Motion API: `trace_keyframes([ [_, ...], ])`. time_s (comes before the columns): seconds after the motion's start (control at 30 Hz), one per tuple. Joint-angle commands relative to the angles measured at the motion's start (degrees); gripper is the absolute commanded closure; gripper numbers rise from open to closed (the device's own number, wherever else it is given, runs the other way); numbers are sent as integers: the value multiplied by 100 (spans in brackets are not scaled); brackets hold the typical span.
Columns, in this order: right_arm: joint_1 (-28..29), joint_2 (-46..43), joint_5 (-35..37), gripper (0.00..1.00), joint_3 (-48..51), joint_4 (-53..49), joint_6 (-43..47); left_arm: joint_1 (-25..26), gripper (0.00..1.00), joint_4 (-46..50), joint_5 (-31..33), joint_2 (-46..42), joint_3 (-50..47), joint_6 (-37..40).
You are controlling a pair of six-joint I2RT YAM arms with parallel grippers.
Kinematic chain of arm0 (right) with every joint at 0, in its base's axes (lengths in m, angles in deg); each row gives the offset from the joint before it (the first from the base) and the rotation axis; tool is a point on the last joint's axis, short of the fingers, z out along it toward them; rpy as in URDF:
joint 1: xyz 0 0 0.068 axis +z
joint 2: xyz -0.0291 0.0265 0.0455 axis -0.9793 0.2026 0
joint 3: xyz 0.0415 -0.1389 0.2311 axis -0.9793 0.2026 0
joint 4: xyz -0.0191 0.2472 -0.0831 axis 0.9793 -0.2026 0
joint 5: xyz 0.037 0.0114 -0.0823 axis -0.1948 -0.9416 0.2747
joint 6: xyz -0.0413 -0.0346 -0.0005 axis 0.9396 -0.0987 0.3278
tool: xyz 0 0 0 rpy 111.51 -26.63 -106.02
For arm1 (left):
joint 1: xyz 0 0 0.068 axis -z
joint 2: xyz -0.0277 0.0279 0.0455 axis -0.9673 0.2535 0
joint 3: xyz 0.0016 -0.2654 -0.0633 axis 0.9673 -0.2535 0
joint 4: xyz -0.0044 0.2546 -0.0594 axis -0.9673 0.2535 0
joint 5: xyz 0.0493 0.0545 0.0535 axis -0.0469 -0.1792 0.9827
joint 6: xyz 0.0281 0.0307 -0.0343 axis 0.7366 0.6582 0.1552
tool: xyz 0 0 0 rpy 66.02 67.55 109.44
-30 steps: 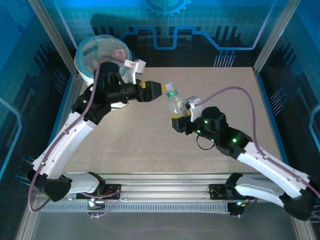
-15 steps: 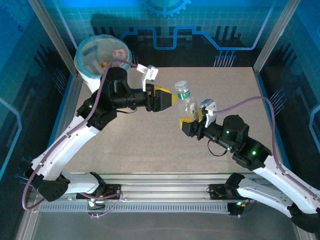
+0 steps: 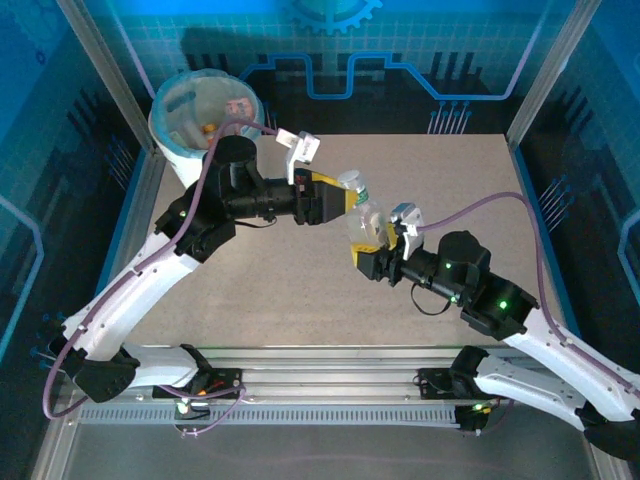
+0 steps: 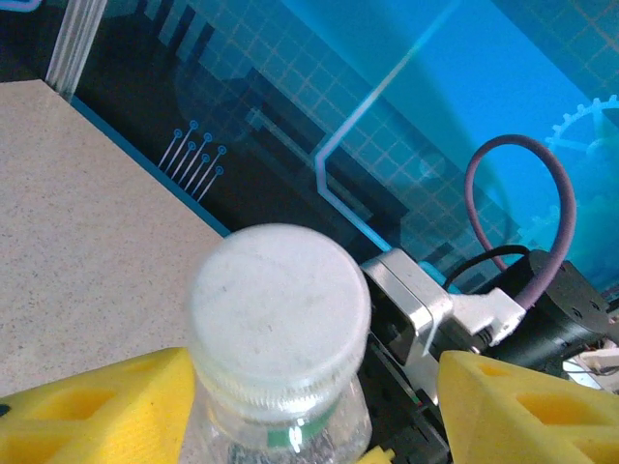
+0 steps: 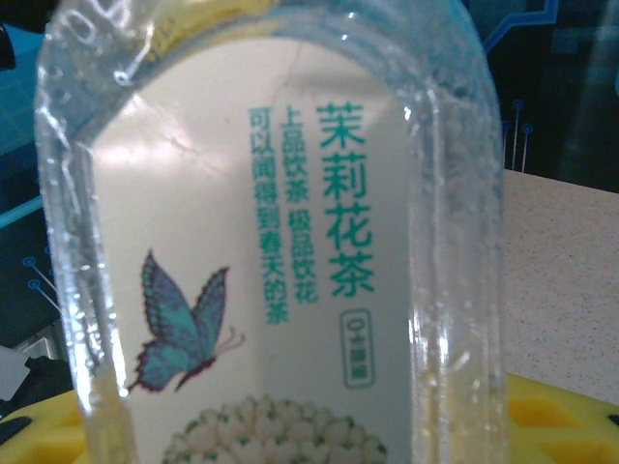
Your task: Put the plastic bottles in the bin
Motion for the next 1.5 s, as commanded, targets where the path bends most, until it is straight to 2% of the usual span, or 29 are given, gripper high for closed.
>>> trace_keyframes([
  [0.0, 106, 27, -91, 49, -62, 220, 128, 35, 35, 44, 138, 48, 89, 64],
  [0.4, 218, 187, -86, 48, -116, 207, 190, 39, 61, 111, 261, 80, 161, 81],
  [0.53, 269, 222, -104, 48, -125, 247, 192, 35, 65, 144, 426, 23, 66, 86],
  [0.6, 290, 246, -113, 48, -117, 282, 184, 35, 65, 136, 489, 4, 21, 81],
  [0.63, 306, 263, -115, 48, -124, 291, 191, 40, 62, 136, 507, -3, 6, 75],
  [0.7, 347, 306, -120, 48, -142, 308, 200, 38, 45, 118, 584, -22, -20, 55],
  [0.73, 373, 326, -113, 48, -151, 330, 218, 37, 45, 103, 620, -39, -40, 44],
  [0.8, 411, 370, -95, 48, -158, 385, 220, 36, 51, 88, 679, -61, -61, 21],
  [0.97, 464, 548, -197, 48, -188, 589, 272, 35, 76, 214, 886, -102, -51, -49],
  [1.1, 480, 756, -135, 45, -429, 461, 405, 40, 87, 252, 1077, -322, -239, -24],
  [1.2, 488, 854, -86, 40, -564, 352, 455, 42, 100, 133, 1411, -583, -517, 8],
  [1.3, 499, 888, 41, 32, -504, 419, 438, 30, 100, 187, 1802, -721, -659, 67],
  [1.47, 511, 1007, 561, 8, -447, 401, 314, 24, 100, 334, 2434, -913, -873, 149],
])
